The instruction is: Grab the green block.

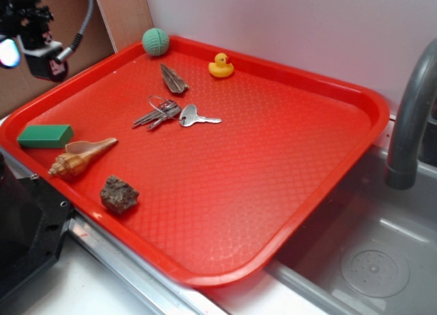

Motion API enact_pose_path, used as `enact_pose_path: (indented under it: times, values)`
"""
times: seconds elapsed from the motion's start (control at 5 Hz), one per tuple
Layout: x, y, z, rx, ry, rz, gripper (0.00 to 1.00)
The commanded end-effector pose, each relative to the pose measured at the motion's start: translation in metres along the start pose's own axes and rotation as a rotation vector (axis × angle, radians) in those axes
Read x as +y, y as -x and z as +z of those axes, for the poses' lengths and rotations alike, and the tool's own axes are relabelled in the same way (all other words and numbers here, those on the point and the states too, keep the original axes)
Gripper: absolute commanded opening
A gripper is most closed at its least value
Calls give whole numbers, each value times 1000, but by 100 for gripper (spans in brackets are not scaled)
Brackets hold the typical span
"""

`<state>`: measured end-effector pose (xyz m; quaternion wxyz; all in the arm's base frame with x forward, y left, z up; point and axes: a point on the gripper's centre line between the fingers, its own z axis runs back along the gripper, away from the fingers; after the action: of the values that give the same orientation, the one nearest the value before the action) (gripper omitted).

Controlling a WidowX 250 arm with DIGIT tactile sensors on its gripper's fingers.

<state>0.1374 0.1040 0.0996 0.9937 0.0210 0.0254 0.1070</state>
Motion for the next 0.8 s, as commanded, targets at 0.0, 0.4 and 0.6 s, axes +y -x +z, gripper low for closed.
enact_pose_path:
  times: [0.0,0.4,0.6]
  values:
    - [11,-27,-13,-78,-37,-472,100]
    - [8,-6,-35,-74,-26,-611,100]
    - [4,-3,-50,-76,-51,-592,100]
